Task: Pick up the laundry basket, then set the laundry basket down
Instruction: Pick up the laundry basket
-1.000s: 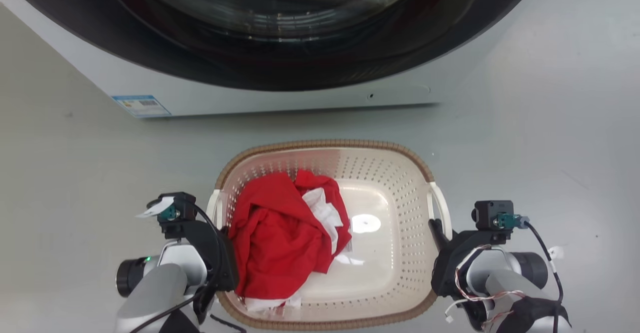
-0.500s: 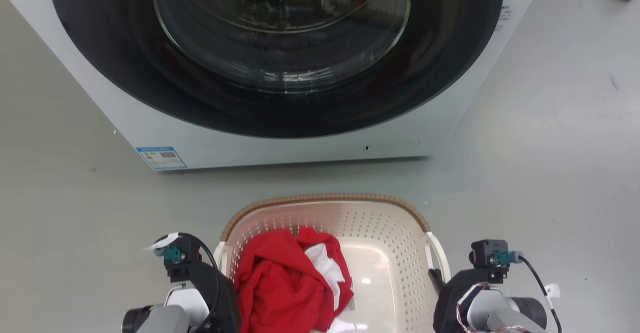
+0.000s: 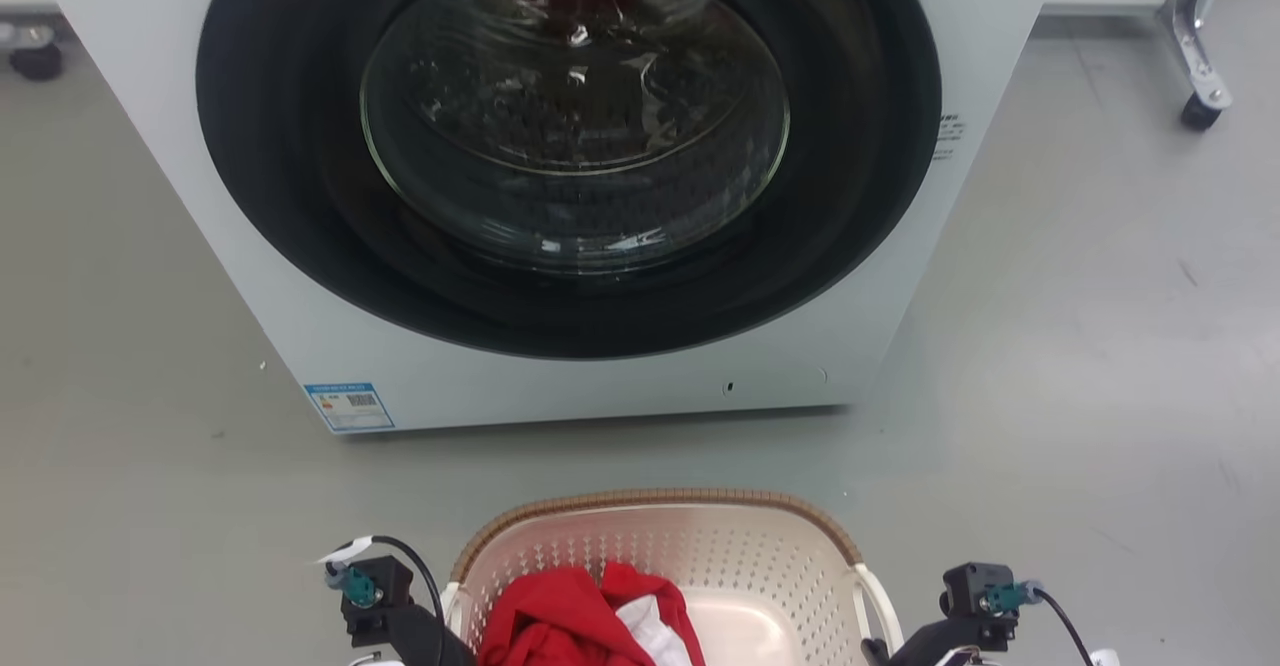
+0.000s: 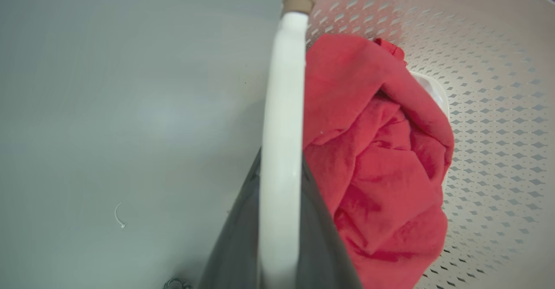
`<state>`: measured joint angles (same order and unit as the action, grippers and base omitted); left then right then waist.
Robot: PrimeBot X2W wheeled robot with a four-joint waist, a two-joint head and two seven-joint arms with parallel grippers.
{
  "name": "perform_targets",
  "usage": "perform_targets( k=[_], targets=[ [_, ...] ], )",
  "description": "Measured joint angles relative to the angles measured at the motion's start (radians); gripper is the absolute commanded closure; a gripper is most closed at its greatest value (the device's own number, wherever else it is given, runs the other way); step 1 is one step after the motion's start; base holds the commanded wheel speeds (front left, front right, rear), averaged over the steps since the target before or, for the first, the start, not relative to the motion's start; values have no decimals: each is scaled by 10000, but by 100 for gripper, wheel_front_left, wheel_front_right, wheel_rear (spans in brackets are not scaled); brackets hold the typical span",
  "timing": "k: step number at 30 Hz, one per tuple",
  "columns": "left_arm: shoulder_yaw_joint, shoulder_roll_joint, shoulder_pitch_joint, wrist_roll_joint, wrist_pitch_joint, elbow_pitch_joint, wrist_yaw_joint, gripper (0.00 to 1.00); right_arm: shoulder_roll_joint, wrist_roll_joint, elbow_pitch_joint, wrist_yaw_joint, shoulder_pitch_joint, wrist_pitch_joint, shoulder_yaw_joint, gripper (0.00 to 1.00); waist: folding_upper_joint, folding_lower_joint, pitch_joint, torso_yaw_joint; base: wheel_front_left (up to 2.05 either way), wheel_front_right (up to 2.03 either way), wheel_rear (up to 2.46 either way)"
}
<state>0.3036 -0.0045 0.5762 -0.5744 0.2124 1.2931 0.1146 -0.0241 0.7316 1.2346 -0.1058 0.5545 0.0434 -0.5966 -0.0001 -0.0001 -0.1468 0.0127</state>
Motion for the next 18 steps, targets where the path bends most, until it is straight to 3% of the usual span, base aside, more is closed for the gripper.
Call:
perform_targets(
  k=[18],
  targets=[
    [520,-6,-738,-577,589,-8,-190,100,59,428,188,-61,-791,441,-4,100,0,1,1266,-84,0,0,0]
  ],
)
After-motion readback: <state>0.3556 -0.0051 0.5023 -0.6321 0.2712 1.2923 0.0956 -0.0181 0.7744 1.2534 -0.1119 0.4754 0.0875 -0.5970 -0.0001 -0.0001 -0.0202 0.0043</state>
